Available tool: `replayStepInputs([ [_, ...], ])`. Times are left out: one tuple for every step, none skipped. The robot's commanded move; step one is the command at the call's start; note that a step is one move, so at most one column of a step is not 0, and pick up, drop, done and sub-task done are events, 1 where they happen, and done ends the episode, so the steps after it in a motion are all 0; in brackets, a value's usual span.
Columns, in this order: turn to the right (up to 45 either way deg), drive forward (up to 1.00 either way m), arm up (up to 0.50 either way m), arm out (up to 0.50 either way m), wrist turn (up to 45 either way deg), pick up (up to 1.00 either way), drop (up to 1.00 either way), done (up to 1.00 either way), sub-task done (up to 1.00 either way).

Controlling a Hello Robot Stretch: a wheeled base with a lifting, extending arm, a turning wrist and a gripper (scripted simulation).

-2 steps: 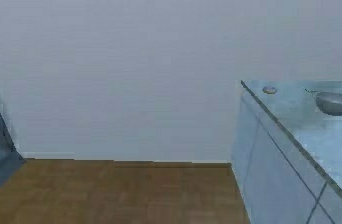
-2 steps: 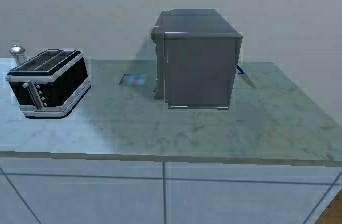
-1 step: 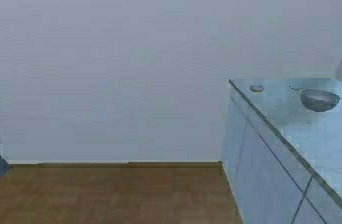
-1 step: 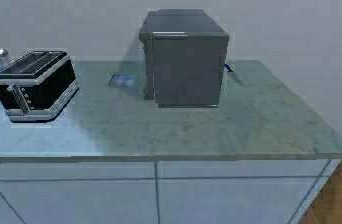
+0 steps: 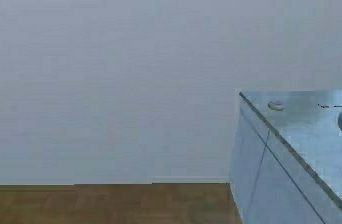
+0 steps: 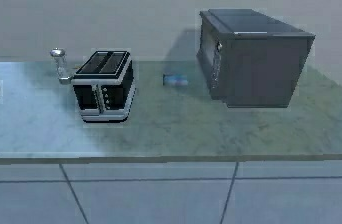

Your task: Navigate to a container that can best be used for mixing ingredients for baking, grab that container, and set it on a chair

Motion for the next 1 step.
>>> replayStepInputs([
  [-39.0,0.0,0.0,0.0,0.0,0.0,0.0,0.0,0.0],
])
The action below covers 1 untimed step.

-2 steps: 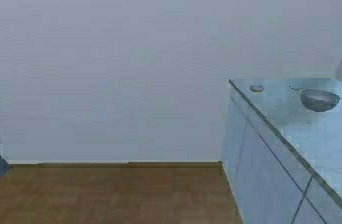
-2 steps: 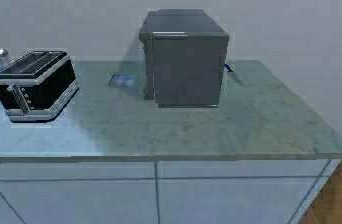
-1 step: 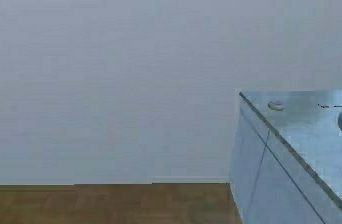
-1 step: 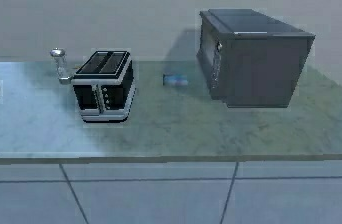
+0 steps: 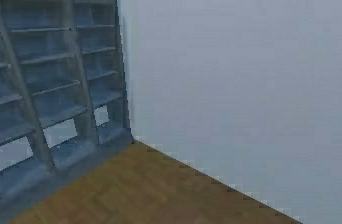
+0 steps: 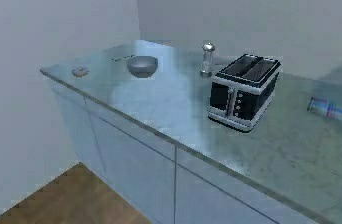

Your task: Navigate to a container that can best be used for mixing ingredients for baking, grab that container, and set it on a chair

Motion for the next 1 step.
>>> replayStepInputs([
  [45.0,0.0,0.0,0.0,0.0,0.0,0.0,0.0,0.0],
])
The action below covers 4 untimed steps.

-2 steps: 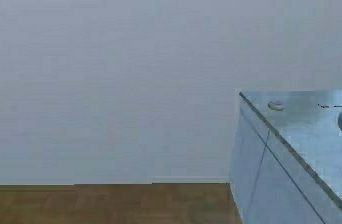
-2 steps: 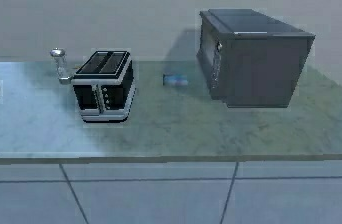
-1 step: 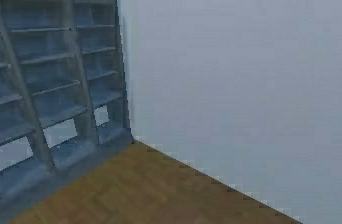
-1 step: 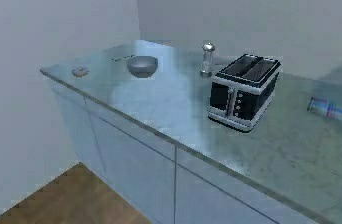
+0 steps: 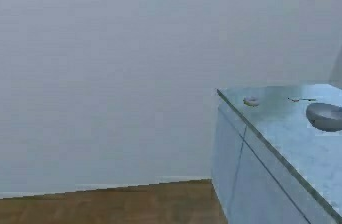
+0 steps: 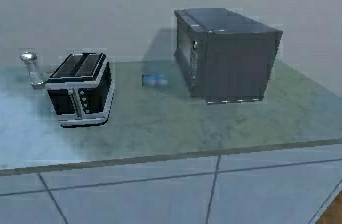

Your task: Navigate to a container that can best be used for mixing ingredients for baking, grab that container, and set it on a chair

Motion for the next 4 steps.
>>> replayStepInputs([
  [24.0,0.0,0.0,0.0,0.0,0.0,0.0,0.0,0.0],
  [0.0,0.35,0.0,0.0,0.0,0.0,0.0,0.0,0.0],
  [-45.0,0.0,0.0,0.0,0.0,0.0,0.0,0.0,0.0],
  [-21.0,0.0,0.0,0.0,0.0,0.0,0.0,0.0,0.0],
])
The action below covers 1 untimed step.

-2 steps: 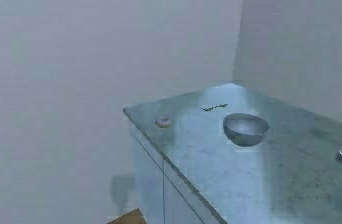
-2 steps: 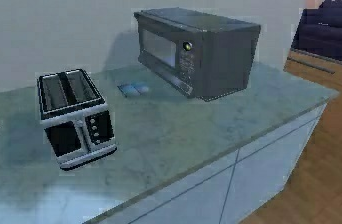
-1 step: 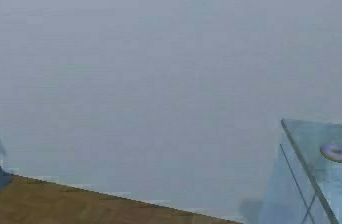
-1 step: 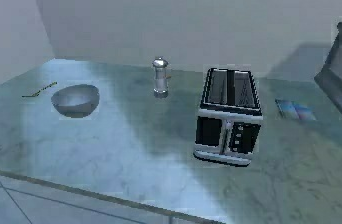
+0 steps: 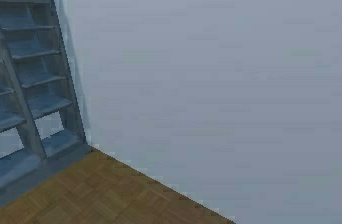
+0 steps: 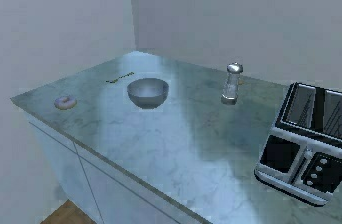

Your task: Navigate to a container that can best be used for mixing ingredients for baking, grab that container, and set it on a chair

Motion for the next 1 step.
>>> replayStepInputs([
  [0.0,0.0,0.5,0.0,0.0,0.0,0.0,0.0,0.0],
])
